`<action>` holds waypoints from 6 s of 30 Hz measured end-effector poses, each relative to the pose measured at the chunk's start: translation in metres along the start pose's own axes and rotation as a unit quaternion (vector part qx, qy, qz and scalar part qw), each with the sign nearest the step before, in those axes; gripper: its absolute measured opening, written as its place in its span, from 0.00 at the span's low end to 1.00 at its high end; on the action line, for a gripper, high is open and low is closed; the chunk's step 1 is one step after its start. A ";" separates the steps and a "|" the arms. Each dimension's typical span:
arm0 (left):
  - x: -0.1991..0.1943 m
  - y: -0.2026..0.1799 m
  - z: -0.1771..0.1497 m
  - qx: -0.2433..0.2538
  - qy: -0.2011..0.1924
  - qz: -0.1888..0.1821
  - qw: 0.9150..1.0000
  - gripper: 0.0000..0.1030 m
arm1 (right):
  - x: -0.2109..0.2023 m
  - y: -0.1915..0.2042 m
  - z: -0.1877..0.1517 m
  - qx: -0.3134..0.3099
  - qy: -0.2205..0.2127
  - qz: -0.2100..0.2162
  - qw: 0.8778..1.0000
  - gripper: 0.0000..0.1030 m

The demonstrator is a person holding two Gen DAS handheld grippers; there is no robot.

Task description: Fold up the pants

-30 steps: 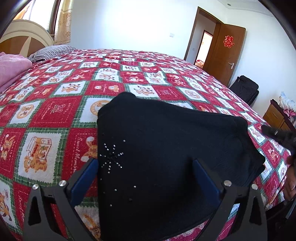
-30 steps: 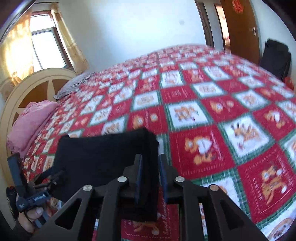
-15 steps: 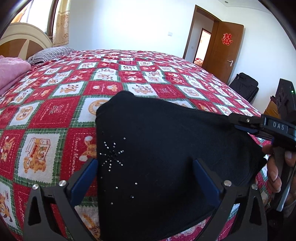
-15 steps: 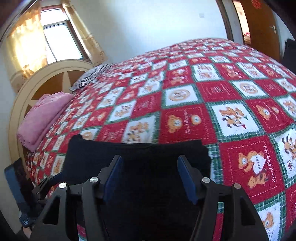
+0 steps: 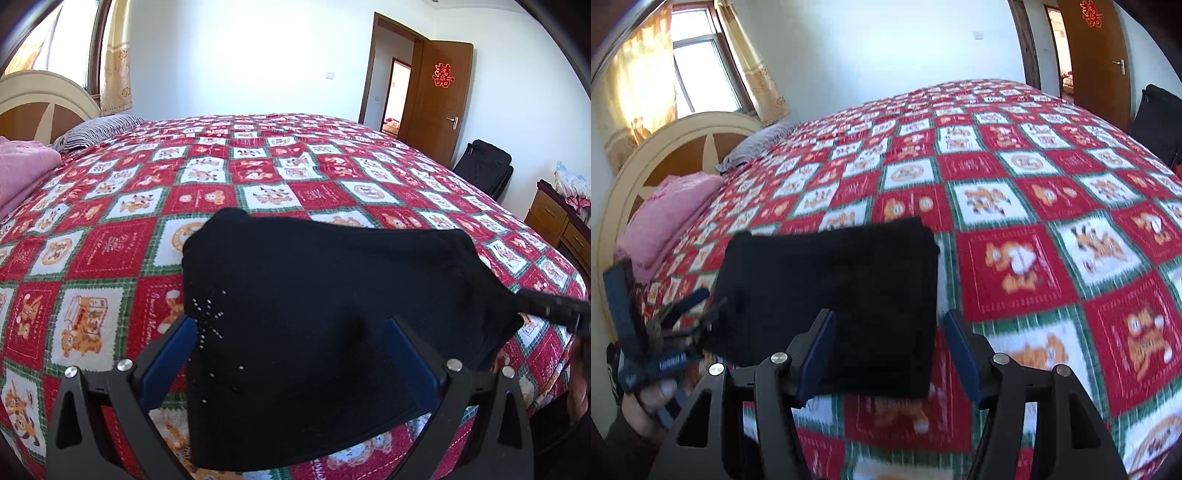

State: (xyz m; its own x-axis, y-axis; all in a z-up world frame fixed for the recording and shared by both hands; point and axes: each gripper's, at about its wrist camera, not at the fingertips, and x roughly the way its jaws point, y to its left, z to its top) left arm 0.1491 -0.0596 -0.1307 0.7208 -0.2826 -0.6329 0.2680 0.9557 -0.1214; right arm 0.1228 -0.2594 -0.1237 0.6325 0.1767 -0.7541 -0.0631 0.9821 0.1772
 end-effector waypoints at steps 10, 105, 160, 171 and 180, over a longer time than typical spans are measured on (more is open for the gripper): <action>-0.001 0.003 -0.003 -0.004 -0.004 0.008 1.000 1.00 | 0.002 -0.009 -0.006 0.032 -0.012 0.050 0.998 0.43; -0.033 0.089 0.006 -0.095 -0.044 -0.144 0.984 0.21 | 0.017 0.029 0.031 -0.001 -0.048 0.147 0.988 0.25; -0.064 0.238 -0.056 -0.151 -0.042 0.167 0.973 0.87 | 0.138 0.229 0.036 -0.188 -0.006 0.105 0.976 0.43; -0.106 0.208 -0.043 -0.117 -0.058 0.225 0.965 0.89 | 0.096 0.189 0.045 -0.119 -0.022 0.094 0.988 0.55; -0.164 0.176 -0.018 -0.091 -0.125 0.249 0.956 1.00 | 0.017 0.186 0.035 -0.121 -0.065 0.087 0.987 0.60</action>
State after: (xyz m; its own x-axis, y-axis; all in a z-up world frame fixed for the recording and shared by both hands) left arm 0.0664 0.1565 -0.0620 0.8665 0.2217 -0.4473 -0.2471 0.9690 0.0017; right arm 0.1490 -0.0762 -0.0815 0.6890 0.3490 -0.6352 -0.3515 0.9274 0.1283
